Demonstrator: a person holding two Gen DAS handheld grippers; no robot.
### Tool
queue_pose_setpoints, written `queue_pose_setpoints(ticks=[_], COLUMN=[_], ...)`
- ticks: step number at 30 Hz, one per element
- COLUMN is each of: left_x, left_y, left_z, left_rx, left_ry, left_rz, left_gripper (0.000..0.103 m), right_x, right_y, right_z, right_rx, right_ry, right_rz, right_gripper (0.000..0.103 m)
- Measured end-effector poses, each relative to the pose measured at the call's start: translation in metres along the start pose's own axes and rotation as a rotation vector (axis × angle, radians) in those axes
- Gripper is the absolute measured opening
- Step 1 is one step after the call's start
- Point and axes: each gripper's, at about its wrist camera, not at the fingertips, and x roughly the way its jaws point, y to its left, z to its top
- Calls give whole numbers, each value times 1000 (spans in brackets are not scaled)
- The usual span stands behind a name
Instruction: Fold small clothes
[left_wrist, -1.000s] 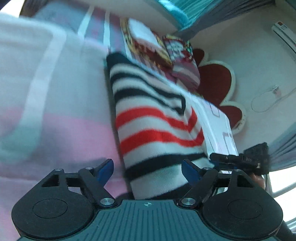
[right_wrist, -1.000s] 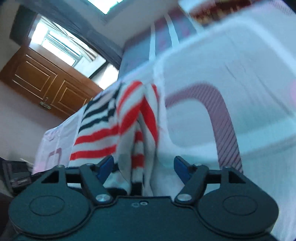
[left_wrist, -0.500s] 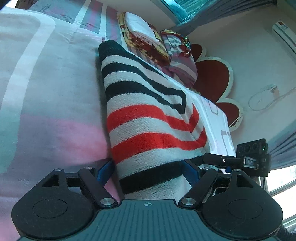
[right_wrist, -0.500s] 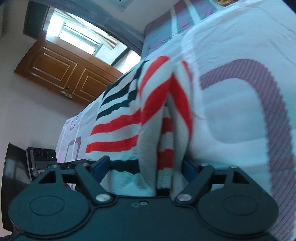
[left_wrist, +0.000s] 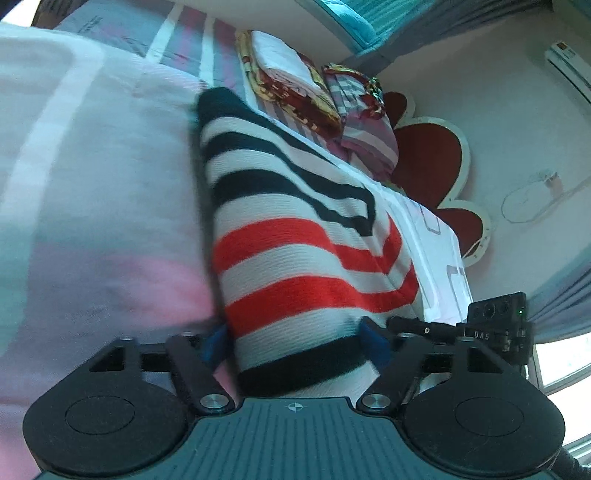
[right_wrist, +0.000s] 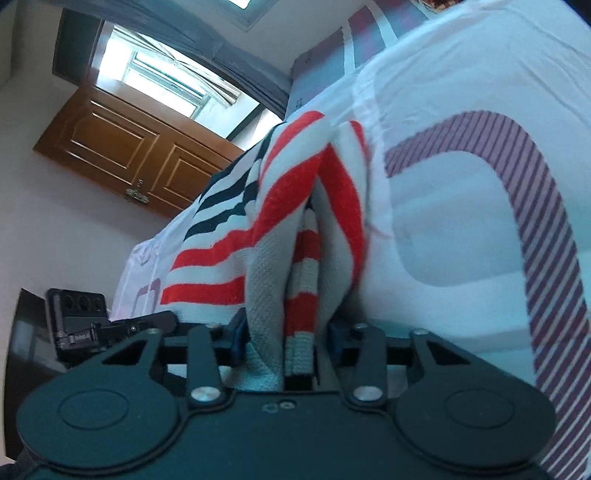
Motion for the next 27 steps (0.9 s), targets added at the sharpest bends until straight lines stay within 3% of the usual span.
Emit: queue_pose_setpoints(ticks=[4, 7, 10, 16, 22, 27], left_x=[3, 15, 19, 2, -45, -111], left_y=[9, -3, -16, -35, -46, -27], left_z=[-3, -1, -1, 1, -1, -11], left_rx=[-45, -2, 54, 140, 223, 266], left_ry=[-27, -51, -59, -69, -80, -101], left_rz=[-28, 7, 69, 98, 123, 183], left_gripper=[71, 70, 54, 49, 49, 49], right_x=[-2, -7, -6, -13, -18, 9], right_y=[-11, -15, -9, 18, 57, 98], right_z=[-1, -2, -4, -9, -21, -40], right_rx=[49, 56, 45, 4, -66, -111], right_ry=[-22, -39, -45, -91, -109, -100], right_rz=[54, 61, 36, 23, -16, -14], right_gripper=[37, 37, 36, 34, 34, 34])
